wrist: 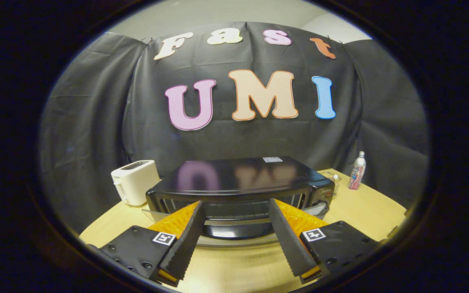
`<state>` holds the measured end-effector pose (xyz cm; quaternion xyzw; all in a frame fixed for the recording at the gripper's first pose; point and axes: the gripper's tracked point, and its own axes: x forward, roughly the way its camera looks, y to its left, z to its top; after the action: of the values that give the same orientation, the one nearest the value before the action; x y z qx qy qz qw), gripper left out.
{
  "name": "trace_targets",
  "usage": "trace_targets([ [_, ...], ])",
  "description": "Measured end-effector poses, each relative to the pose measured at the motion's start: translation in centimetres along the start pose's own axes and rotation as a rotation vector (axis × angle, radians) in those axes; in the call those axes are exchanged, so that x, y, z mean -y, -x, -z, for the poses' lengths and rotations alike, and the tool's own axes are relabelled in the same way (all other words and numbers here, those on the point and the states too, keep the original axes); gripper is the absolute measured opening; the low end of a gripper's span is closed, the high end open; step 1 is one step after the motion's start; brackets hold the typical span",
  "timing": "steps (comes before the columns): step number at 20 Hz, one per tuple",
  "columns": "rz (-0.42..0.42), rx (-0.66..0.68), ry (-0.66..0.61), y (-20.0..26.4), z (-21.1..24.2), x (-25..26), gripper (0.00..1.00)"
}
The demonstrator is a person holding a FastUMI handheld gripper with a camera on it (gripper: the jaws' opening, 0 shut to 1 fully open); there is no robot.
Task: Open the toaster oven, put the food inside, and close the toaster oven door.
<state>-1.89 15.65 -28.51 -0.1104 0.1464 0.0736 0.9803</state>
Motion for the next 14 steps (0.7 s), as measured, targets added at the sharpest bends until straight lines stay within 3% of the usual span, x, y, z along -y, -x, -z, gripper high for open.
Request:
trace_targets([
  [7,-0.056,-0.239,0.009,4.9,6.1,0.6,0.97],
  [14,-0.101,-0.519,-0.016,6.3,14.4,1.4,0.97],
])
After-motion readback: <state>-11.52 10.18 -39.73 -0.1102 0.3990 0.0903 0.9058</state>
